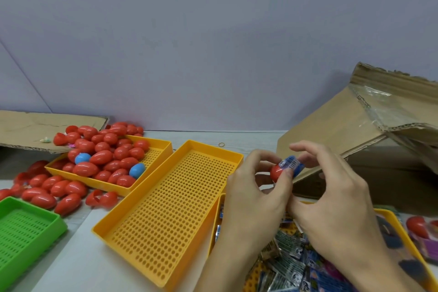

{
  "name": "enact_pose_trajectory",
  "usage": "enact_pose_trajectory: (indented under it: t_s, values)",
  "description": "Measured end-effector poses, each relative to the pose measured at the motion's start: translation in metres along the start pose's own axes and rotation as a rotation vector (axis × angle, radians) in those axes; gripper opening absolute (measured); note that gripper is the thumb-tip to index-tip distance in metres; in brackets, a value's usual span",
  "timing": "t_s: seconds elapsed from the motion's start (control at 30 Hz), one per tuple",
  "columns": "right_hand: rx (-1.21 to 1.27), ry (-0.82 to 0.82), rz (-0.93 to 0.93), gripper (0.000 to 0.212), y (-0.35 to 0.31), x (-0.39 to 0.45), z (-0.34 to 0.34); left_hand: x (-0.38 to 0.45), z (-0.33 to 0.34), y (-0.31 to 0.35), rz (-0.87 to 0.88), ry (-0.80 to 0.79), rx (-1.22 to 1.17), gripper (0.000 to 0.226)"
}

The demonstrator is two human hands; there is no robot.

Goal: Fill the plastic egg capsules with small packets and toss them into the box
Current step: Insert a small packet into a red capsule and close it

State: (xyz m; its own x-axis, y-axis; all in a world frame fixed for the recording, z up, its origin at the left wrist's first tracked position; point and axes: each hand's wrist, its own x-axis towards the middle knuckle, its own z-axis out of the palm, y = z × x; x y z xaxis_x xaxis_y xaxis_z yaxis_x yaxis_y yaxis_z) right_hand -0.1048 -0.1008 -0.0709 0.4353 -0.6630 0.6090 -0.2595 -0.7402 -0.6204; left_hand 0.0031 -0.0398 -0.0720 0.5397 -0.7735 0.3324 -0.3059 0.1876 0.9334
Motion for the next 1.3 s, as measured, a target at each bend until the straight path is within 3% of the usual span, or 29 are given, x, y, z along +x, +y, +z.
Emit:
enact_pose_trajectory:
  t_s: [0.17, 0.57, 0.73, 1.0, 1.17, 1.3]
  values:
    - [0.050, -0.016, 0.017, 0.071, -0.003, -0.002, 0.000, 0.001, -0.001, 0.002, -0.074, 0.020, -0.098, 0.026]
    - [0.129, -0.024, -0.003, 0.066, 0.003, -0.001, -0.001, 0.001, -0.003, 0.001, -0.139, -0.006, -0.189, 0.026]
    - [0.138, -0.032, -0.017, 0.066, 0.003, -0.002, 0.001, 0.002, -0.004, 0.000, -0.125, -0.022, -0.190, 0.013]
    - [0.128, 0.032, -0.031, 0.064, 0.005, -0.001, 0.003, 0.002, -0.001, 0.002, -0.154, -0.026, -0.179, 0.018]
    - [0.153, -0.029, -0.038, 0.068, 0.007, -0.001, 0.005, 0.001, -0.001, 0.002, -0.166, -0.009, -0.187, 0.015]
    - [0.186, -0.011, -0.025, 0.056, 0.005, -0.001, 0.005, 0.001, 0.000, 0.002, -0.176, -0.019, -0.184, 0.014]
